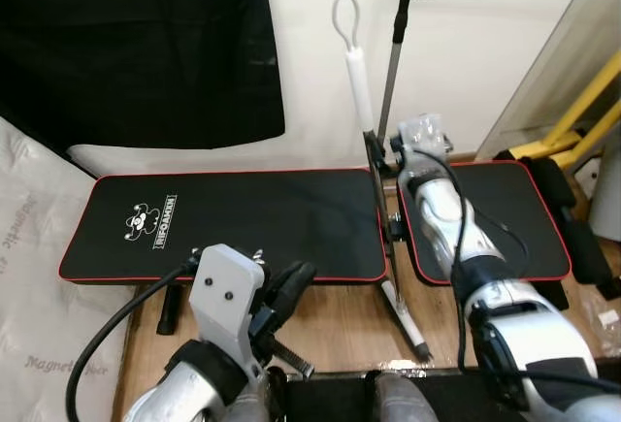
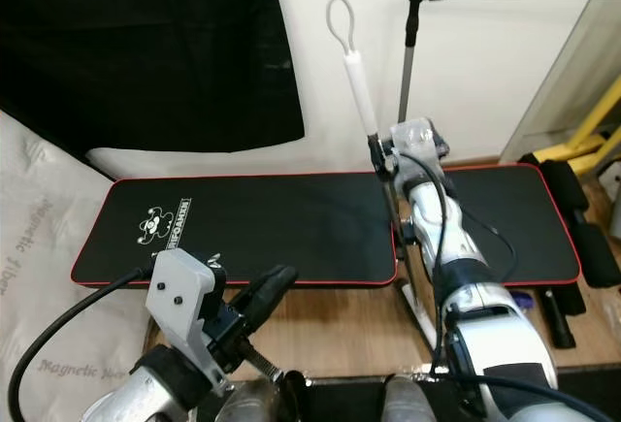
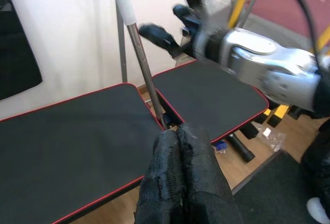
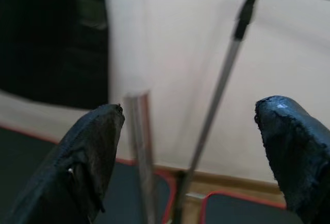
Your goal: Sweep floor
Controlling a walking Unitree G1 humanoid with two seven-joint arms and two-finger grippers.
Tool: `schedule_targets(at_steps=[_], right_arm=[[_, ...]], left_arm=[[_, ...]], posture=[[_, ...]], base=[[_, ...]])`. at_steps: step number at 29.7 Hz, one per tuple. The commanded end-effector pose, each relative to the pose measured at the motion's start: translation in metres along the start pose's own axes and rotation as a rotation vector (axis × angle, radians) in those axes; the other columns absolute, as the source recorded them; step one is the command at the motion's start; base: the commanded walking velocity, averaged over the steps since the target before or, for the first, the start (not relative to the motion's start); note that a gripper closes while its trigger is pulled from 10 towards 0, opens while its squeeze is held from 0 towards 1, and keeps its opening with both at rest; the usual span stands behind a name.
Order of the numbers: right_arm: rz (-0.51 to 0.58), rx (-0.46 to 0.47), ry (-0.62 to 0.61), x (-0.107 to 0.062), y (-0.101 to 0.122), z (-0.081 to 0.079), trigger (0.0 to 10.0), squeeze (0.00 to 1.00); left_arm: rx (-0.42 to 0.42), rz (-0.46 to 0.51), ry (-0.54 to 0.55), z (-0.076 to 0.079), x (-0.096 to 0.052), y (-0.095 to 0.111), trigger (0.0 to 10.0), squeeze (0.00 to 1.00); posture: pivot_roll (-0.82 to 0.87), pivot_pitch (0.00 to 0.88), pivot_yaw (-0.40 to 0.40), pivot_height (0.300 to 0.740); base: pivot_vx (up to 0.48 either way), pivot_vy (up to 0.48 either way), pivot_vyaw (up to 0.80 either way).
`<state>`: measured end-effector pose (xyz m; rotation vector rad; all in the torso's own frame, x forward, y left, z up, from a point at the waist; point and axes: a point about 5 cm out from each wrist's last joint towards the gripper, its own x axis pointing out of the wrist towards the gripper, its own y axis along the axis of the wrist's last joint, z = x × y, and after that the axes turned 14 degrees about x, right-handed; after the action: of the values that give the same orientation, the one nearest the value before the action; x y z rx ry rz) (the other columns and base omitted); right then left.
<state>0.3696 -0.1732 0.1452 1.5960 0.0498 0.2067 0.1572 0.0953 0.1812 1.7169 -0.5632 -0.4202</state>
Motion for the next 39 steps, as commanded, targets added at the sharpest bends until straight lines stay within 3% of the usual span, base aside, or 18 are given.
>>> schedule_targets(at_steps=[1, 2, 3, 4, 6, 7, 16, 18, 19, 21, 25, 29, 33, 39], right_arm=[[-0.035, 0.032, 0.050, -0.009, -0.008, -0.002, 10.0, 1.00], [-0.058, 0.046, 0.070, -0.017, -0.013, -0.002, 10.0, 0.91], [-0.096, 0.075, 0.085, -0.029, -0.018, -0.002, 10.0, 0.00], [-0.139, 0.113, 0.110, -0.042, -0.023, -0.004, 10.0, 0.00], [-0.139, 0.113, 0.110, -0.042, -0.023, -0.004, 10.0, 0.00], [-0.181, 0.162, 0.134, -0.058, -0.027, -0.008, 10.0, 0.00], [-0.178, 0.191, 0.134, -0.071, -0.021, -0.010, 10.0, 0.00], [-0.189, 0.142, 0.110, -0.104, -0.016, -0.026, 10.0, 0.00], [-0.189, 0.142, 0.110, -0.104, -0.016, -0.026, 10.0, 0.00], [-0.221, 0.054, 0.053, -0.131, -0.014, -0.025, 10.0, 0.00], [-0.250, 0.000, 0.039, -0.138, -0.015, -0.017, 10.0, 0.00], [-0.285, 0.011, 0.067, -0.146, -0.023, -0.017, 10.0, 0.00], [-0.268, 0.032, 0.099, -0.138, -0.023, -0.025, 10.0, 0.00], [-0.271, 0.044, 0.095, -0.135, -0.023, -0.027, 10.0, 0.00]], left_arm=[[-0.005, -0.018, 0.006, -0.002, 0.000, -0.006, 10.0, 0.00], [-0.004, -0.018, 0.006, -0.002, 0.001, -0.007, 10.0, 0.00], [-0.003, -0.017, 0.007, -0.004, 0.003, -0.008, 10.0, 0.00], [-0.007, -0.016, 0.015, -0.006, 0.004, -0.010, 10.0, 0.00], [-0.007, -0.016, 0.015, -0.006, 0.004, -0.010, 10.0, 0.00], [-0.015, -0.017, 0.031, -0.009, 0.006, -0.013, 10.0, 0.00], [-0.032, -0.027, 0.078, -0.015, 0.007, -0.018, 10.0, 0.00], [-0.010, -0.098, 0.254, -0.036, 0.000, -0.038, 10.0, 0.00], [-0.010, -0.098, 0.254, -0.036, 0.000, -0.038, 10.0, 0.00], [0.069, -0.165, 0.374, -0.050, -0.012, -0.055, 10.0, 0.00], [0.113, -0.189, 0.410, -0.053, -0.016, -0.062, 10.0, 0.00], [0.163, -0.196, 0.439, -0.056, -0.014, -0.068, 10.0, 0.00], [0.237, -0.166, 0.430, -0.060, -0.001, -0.069, 10.0, 0.00], [0.251, -0.150, 0.420, -0.062, 0.005, -0.070, 10.0, 0.00]], posture=[[-0.03, 0.215, 0.010, 0.740], [-0.03, 0.215, 0.010, 0.740], [-0.04, 0.200, 0.007, 0.740], [-0.05, 0.187, 0.005, 0.740], [-0.05, 0.187, 0.005, 0.740], [-0.06, 0.177, 0.006, 0.740], [-0.07, 0.156, 0.001, 0.740], [-0.11, 0.090, -0.025, 0.740], [-0.11, 0.090, -0.025, 0.740], [-0.11, 0.068, -0.034, 0.740], [-0.11, 0.039, -0.039, 0.740], [-0.12, 0.017, -0.033, 0.740], [-0.13, 0.000, -0.004, 0.740], [-0.14, 0.000, 0.006, 0.740]], base=[[0.000, 0.000, 0.00], [0.000, 0.000, 0.00], [0.000, 0.000, 0.00], [0.000, 0.000, -0.55], [0.000, 0.000, -0.55], [0.000, 0.000, -0.80], [0.000, 0.000, -0.80], [0.000, 0.000, -0.80], [0.000, 0.000, -0.80], [0.000, 0.000, -0.80], [0.000, 0.000, -0.80], [0.000, 0.000, -0.80], [0.000, 0.000, -0.80], [0.000, 0.000, -0.80]])
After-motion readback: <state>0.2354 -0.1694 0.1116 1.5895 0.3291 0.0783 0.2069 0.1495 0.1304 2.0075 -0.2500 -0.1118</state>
